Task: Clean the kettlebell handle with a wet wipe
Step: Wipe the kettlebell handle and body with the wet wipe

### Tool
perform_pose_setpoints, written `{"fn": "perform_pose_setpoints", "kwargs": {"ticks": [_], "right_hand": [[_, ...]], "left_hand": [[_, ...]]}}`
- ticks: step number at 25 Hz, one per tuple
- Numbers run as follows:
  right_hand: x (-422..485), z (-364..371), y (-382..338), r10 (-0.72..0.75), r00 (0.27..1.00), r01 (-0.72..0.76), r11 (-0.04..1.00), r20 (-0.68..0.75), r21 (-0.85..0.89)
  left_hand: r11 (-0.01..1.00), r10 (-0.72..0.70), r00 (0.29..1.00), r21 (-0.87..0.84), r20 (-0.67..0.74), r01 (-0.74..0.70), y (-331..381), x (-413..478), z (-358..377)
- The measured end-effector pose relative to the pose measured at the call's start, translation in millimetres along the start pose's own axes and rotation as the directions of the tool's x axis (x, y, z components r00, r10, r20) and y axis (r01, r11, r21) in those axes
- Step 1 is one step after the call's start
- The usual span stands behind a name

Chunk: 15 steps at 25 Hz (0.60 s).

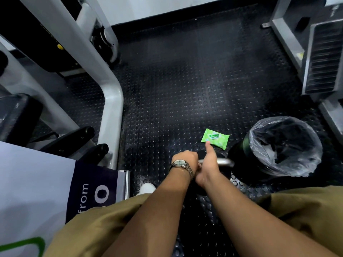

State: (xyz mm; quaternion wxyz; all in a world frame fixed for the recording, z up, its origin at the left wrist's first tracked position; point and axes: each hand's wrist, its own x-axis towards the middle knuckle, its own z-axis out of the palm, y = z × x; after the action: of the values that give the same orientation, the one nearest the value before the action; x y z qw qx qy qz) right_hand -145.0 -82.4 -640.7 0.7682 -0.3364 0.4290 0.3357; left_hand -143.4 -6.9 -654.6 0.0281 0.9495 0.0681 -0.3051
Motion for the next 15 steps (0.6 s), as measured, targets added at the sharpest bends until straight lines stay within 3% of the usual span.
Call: {"fn": "perform_pose_setpoints", "kwargs": {"ticks": [5,6,9,11,13,15], "right_hand": [[24.3,-10.5,-22.4,-0.109,0.942,0.152,0.982,-0.317,0.116],[24.5,-11.8,-19.7,-0.109,0.943,0.147,0.984,-0.314,0.100],[10.4,-8.8,-0.3,-0.019,0.998,0.016,0.999,-0.068,-0.036],[5.3,-8.4,3.8,0.011,1.000,-0.012,0.999,-0.008,-0.036],[13.7,-12.5,-4.3,-0.069,0.993,0.073,0.997,-0.092,0.034],[23.6,-15.5,-17.7,-0.147,0.949,0.180,0.979,-0.279,0.095]], "left_hand": [[0.999,0.003,1.000,-0.032,-0.002,-0.003,-1.5,0.5,2.3],[1.000,0.003,1.000,-0.029,-0.003,-0.003,-1.4,0.9,1.7],[1.000,0.005,1.000,-0.001,-0.012,-0.005,-0.3,0.6,-0.4],[1.000,-0.001,1.000,0.008,-0.008,0.001,0.6,-0.1,-0.8],[1.000,0.001,1.000,-0.012,0.000,-0.001,0.1,-0.4,-0.6],[0.999,0.002,1.000,-0.033,0.020,-0.001,-0.7,0.6,1.5]]}}
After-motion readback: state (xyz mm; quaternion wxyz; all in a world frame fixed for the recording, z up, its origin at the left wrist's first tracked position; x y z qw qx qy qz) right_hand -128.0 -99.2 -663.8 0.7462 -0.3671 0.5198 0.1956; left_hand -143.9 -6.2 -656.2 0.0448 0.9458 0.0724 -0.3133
